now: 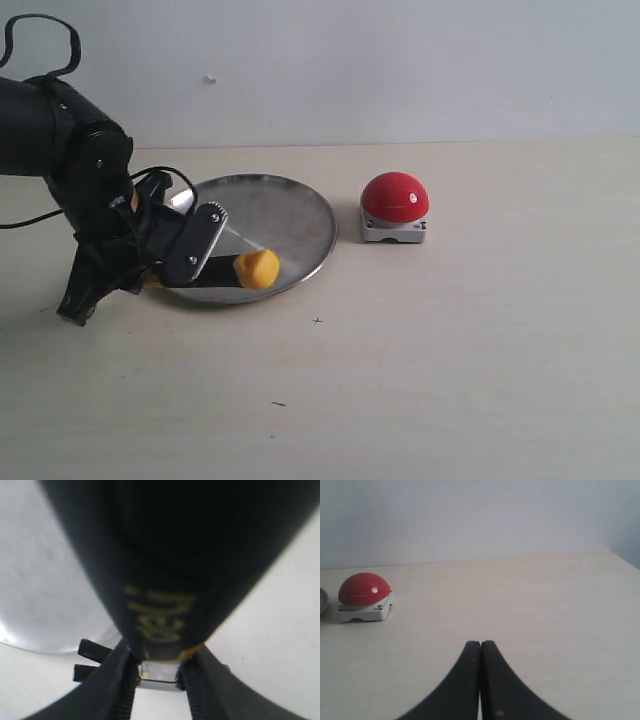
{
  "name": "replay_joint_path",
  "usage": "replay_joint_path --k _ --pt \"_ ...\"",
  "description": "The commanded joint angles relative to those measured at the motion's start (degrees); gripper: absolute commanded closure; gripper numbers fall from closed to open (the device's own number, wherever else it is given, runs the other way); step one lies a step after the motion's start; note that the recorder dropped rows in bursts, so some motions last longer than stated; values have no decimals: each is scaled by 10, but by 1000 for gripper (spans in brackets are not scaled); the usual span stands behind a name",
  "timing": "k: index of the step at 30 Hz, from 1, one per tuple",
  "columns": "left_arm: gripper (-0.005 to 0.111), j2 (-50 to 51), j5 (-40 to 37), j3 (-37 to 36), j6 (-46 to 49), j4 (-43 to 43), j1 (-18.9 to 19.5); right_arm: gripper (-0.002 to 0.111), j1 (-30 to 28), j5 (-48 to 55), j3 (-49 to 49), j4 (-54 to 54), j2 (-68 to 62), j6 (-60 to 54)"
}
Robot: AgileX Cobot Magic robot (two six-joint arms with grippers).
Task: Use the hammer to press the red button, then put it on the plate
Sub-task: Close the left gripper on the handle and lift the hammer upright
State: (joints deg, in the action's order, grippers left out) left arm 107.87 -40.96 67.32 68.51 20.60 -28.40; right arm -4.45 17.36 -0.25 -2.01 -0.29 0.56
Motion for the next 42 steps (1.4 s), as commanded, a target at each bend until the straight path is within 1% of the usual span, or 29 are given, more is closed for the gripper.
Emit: replay_joint_path --k 1,4,9,13,15,18,19,22,26,31,35,37,39,42 --pt "107 -29 8 2 -22 25 -35 108 -3 -7 3 -2 3 -6" --pt "107 -33 5 2 -62 64 -44 108 -3 -7 3 -2 3 -6" --pt "107 -47 -28 2 -128 156 -58 108 -3 -7 3 -2 3 -6" --pt "107 -66 -60 2 -194 250 -86 108 -3 -7 3 -2 3 -6" --pt "107 -75 -68 1 -215 281 -102 108 -3 -7 3 -2 3 -6" --pt "107 -90 -69 -12 -254 341 -137 108 -3 -7 3 -2 3 -6" --pt "107 -96 -69 -19 -282 373 -153 108 -3 -7 3 -2 3 -6" --pt "107 -110 -69 -40 -336 435 -194 108 -3 -7 3 -2 3 -6" --pt "107 -124 -77 -72 -410 512 -239 108 -3 -7 3 -2 3 -6" --pt "107 -143 -129 -121 -544 634 -305 108 -3 -7 3 -2 3 -6" --pt "107 -158 -167 -167 -638 715 -363 108 -3 -7 3 -2 3 -6" --pt "107 -164 -180 -187 -685 761 -386 108 -3 -7 3 -2 3 -6" --pt "107 -168 -188 -198 -719 784 -408 108 -3 -7 3 -2 3 -6" --pt "107 -170 -191 -205 -740 792 -438 108 -3 -13 3 3 3 -6"
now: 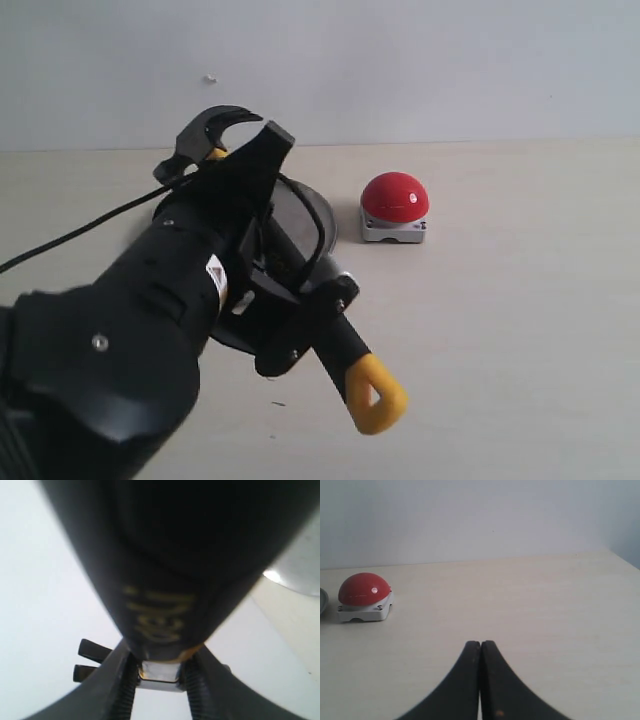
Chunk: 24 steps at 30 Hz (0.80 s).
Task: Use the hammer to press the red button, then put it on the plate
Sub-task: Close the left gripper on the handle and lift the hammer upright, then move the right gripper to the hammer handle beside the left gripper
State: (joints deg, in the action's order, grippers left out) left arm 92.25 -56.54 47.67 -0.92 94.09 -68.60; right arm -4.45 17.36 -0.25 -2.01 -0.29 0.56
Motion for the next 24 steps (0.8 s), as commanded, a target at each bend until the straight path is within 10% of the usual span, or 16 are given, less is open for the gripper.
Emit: replay_joint_path --k 1,24 --pt "107 -14 -35 -11 -47 57 -44 108 -3 -22 3 14 3 -6" --pt "107 -17 -53 -43 -99 59 -99 108 -3 -262 -48 -245 1 102"
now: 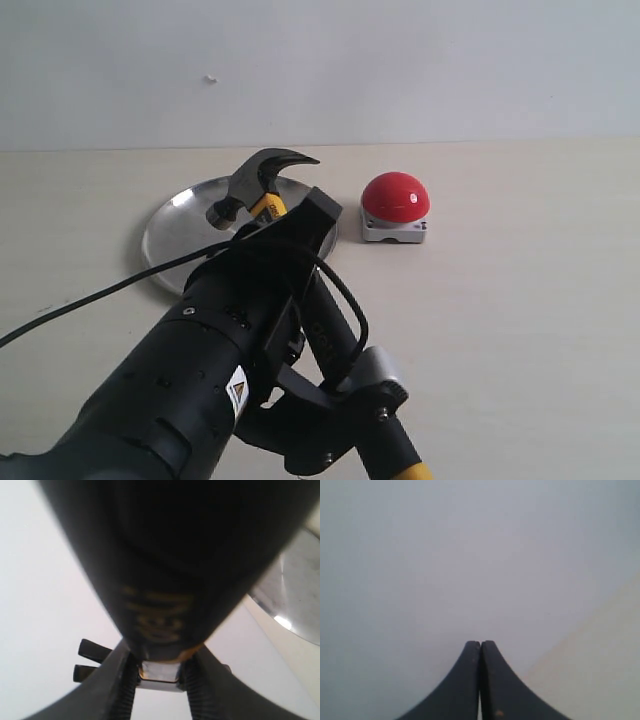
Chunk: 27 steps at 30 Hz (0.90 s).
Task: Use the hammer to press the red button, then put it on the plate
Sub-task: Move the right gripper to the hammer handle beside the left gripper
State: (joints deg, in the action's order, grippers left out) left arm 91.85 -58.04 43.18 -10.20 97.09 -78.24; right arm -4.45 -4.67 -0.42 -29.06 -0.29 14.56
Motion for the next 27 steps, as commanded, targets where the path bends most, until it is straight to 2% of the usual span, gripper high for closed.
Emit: replay_joint_path --k 1,4,7,10,12,14,18,20,24,27 --pt "107 -13 -35 2 -5 29 -2 108 -3 -30 -74 31 -14 -49" --pt "107 -13 -31 2 -5 29 -2 108 -3 54 -172 55 -101 -80" --pt "107 -13 -31 2 -5 29 -2 108 -3 181 -292 107 -236 -153" --pt "107 -13 -31 2 -5 29 -2 108 -3 343 -421 163 -374 -170" --pt "107 -13 -31 2 -5 29 -2 108 -3 451 -493 151 -466 -176" --pt "107 -13 -31 2 -5 29 -2 108 -3 539 -543 90 -544 -228" --pt "107 -13 -31 2 -5 29 -1 108 -3 734 -588 -151 -678 -462" --pt "107 -13 -33 2 -6 29 -1 108 13 746 -588 -241 -717 -548" --pt "107 -13 -37 2 -14 29 -1 108 91 746 -586 -180 -748 -555" --pt "107 -13 -33 2 -16 29 -1 106 141 746 -586 -184 -761 -552"
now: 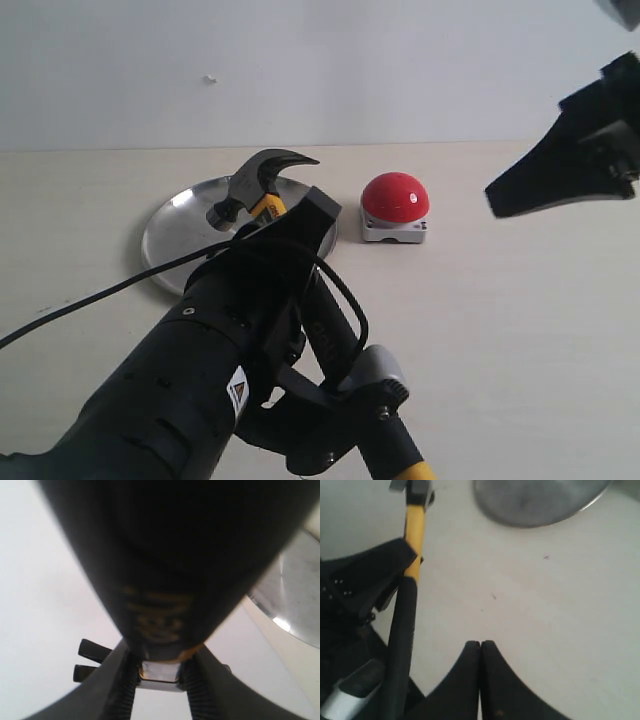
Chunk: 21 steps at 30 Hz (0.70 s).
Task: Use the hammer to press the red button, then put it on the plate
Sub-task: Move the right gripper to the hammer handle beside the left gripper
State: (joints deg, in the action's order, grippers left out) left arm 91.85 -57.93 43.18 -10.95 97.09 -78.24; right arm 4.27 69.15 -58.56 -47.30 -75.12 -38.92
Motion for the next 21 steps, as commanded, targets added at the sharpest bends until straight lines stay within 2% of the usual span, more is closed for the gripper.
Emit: replay_joint_path --k 1,3,6,9,11,13,21 --pt "107 -13 -32 2 -8 29 -1 103 74 8 -4 -2 -15 -17" --pt "107 -13 -31 2 -8 29 -1 94 109 8 -4 3 -17 -18" --pt "107 -13 -32 2 -7 29 -1 76 139 8 -4 7 -17 -17" --pt "107 -13 -30 2 -7 29 -1 58 151 8 2 9 -17 -17" --pt "107 -13 -30 2 -7 29 -1 51 151 -3 6 8 -18 -17" --pt "107 -13 -30 2 -7 29 -1 48 151 -7 12 2 -26 -18" --pt "107 -13 -14 2 5 29 -1 48 151 8 11 -69 -92 -60"
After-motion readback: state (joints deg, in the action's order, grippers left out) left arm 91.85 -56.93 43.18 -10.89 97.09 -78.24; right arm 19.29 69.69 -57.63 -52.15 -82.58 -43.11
